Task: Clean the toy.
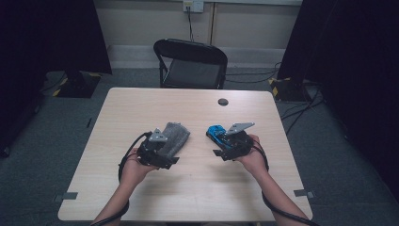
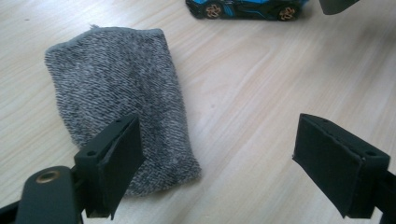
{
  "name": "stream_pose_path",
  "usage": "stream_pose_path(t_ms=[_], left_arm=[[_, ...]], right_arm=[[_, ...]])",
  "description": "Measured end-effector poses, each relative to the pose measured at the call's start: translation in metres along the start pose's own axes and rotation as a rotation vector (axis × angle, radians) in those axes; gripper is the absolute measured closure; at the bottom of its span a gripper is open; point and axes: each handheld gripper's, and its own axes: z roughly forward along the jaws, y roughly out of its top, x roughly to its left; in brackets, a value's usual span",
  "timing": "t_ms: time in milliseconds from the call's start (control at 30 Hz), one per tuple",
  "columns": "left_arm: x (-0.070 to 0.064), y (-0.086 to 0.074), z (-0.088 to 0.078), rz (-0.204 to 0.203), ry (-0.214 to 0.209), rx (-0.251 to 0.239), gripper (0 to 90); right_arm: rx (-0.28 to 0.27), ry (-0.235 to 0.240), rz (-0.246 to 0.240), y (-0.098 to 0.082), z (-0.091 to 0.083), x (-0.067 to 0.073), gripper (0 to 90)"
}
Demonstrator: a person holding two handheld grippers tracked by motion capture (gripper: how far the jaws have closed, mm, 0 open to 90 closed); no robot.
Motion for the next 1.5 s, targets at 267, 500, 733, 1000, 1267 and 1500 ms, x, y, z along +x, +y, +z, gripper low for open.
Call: stream_pose_path(t_ms=[267,500,733,1000,1267,1500], left_arm=[[-0.006,-0.004,0.002,0.003,-0.025,-0.002,15.3],[-0.014,-0.007,0.006,0.018,-0.041,-0.001,15.5],[-0.018,-0.008,0.006,0.029,-0.053,-0.001,15.5],[-0.025,-0.011,0.009,0.059,-0.069,0.018,15.5],[-0.029,-0.014,0.008,0.072,-0.076,0.012,15.4],[-0.032,-0.014,0.006,0.073,-0.099,-0.002,15.5]], right_arm=[[-0.003,0.015,-0.003,-0.003,0.0,0.005,14.4],[-0.002,0.032,-0.011,-0.005,0.0,0.008,14.4],[-0.004,0.047,-0.018,-0.006,-0.001,0.013,14.4],[-0.006,0.065,-0.021,-0.008,-0.001,0.018,14.4],[0.005,0.087,-0.043,-0.009,0.001,0.027,14.4],[0.009,0.109,-0.054,-0.013,0.001,0.035,14.4]])
